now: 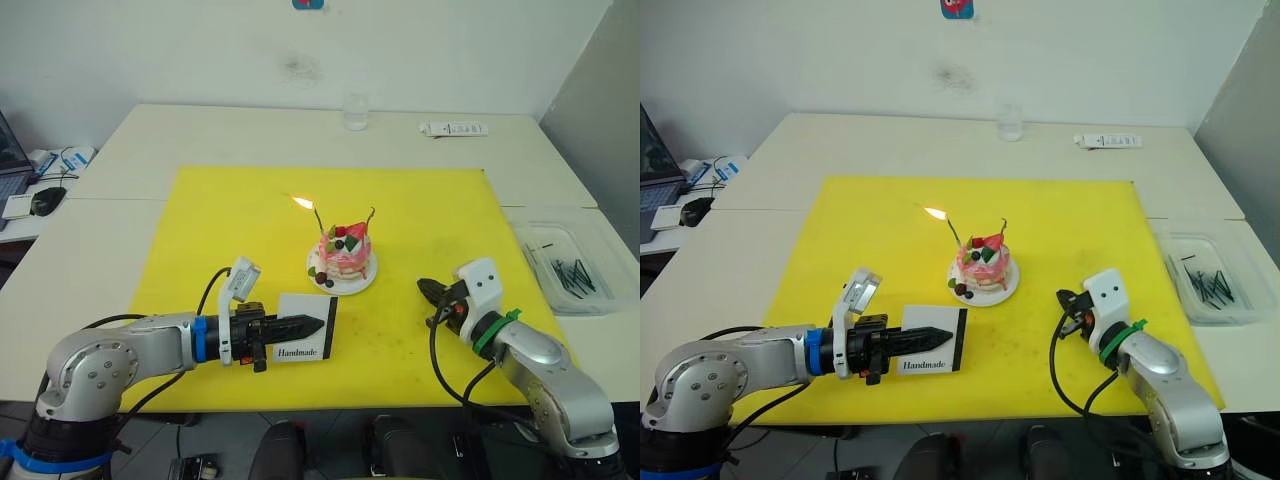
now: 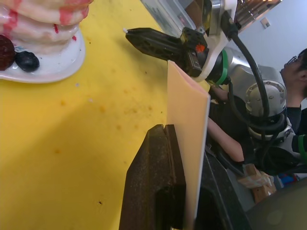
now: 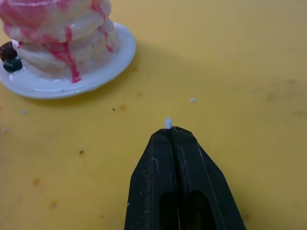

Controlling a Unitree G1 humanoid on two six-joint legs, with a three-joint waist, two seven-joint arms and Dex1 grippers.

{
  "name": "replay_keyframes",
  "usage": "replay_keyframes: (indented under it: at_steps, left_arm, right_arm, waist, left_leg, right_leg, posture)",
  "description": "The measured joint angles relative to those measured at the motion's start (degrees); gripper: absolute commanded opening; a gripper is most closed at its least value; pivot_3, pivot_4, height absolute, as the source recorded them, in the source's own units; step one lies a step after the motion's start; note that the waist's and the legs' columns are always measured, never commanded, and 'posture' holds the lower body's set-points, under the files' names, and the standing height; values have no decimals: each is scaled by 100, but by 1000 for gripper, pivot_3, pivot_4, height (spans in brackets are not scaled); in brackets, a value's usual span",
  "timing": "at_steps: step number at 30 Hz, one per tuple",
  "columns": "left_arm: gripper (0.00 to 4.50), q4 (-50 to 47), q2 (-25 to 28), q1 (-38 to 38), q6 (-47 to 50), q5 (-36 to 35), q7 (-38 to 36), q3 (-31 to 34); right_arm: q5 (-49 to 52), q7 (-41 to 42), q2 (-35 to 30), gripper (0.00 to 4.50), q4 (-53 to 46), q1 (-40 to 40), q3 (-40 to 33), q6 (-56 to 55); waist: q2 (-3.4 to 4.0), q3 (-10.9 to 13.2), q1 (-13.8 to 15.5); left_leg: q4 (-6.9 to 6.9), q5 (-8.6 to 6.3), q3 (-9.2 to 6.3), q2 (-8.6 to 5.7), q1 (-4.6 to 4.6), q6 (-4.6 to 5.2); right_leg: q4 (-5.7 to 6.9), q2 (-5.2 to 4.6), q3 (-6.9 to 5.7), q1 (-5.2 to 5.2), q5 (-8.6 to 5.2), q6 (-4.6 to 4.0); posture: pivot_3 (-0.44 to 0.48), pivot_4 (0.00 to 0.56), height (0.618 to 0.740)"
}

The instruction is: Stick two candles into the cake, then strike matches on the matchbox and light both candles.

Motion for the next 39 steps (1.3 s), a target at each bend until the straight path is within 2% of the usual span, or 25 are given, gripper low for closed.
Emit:
replay_keyframes:
  at_steps: [3, 6, 13, 17, 20, 26, 39]
  left_arm:
    - [0, 147, -156, -117, 4, 30, 186, -59]
    - [0, 205, -365, -239, 53, -39, 464, -92]
    - [0, 486, -886, -759, 290, -473, 1266, -134]
    - [0, 661, -1008, -990, 399, -776, 1559, -151]
    - [0, 810, -1073, -1172, 410, -899, 1707, -179]
    - [0, 866, -1082, -1250, 468, -1024, 1754, -187]
    - [0, 934, -1028, -1217, 478, -1065, 1824, -178]
  right_arm:
    - [3, 88, -117, 29, -104, 25, 89, -73]
    - [92, 369, -495, 29, -431, -170, 93, -25]
    - [1259, 1576, -1874, 29, -1484, -1132, -58, 813]
    - [1601, 1896, -2308, 29, -1620, -1793, 113, 1155]
    - [1476, 1900, -2327, 29, -1591, -2264, 691, 1183]
    - [870, 1876, -2342, 29, -1224, -2547, 1487, 950]
    - [190, 2024, -2294, 29, -1018, -2646, 1861, 483]
  waist:
    - [0, 0, 2]
    - [0, 0, -3]
    - [-3, 1, 5]
    - [-5, 2, 3]
    - [-5, 2, 1]
    - [-5, 2, 5]
    - [-5, 2, 9]
  left_leg:
    - [-1, 0, -2, 0, -3, 0]
    - [1, 0, -1, 0, -4, 0]
    - [2, 0, -12, 0, -3, 0]
    - [1, 0, -14, 0, -4, 0]
    - [1, 0, -15, -1, -4, 0]
    - [3, 0, -8, -8, -9, 0]
    - [2, 0, -14, -3, -9, 0]
  right_leg:
    - [-1, 0, -1, -1, -1, 0]
    - [-1, 0, 0, -1, 0, 1]
    - [-2, 3, -9, 4, 0, 1]
    - [-3, 4, -11, 4, 0, 1]
    - [-3, 5, -12, 3, 0, 1]
    - [-5, 4, -7, 1, -2, 4]
    - [-4, 0, -12, 1, -2, 4]
  posture:
    - [0, 150, 740]
    - [0, 150, 740]
    - [0, 150, 740]
    - [0, 150, 740]
    - [0, 150, 740]
    - [0, 150, 740]
    - [0, 150, 740]
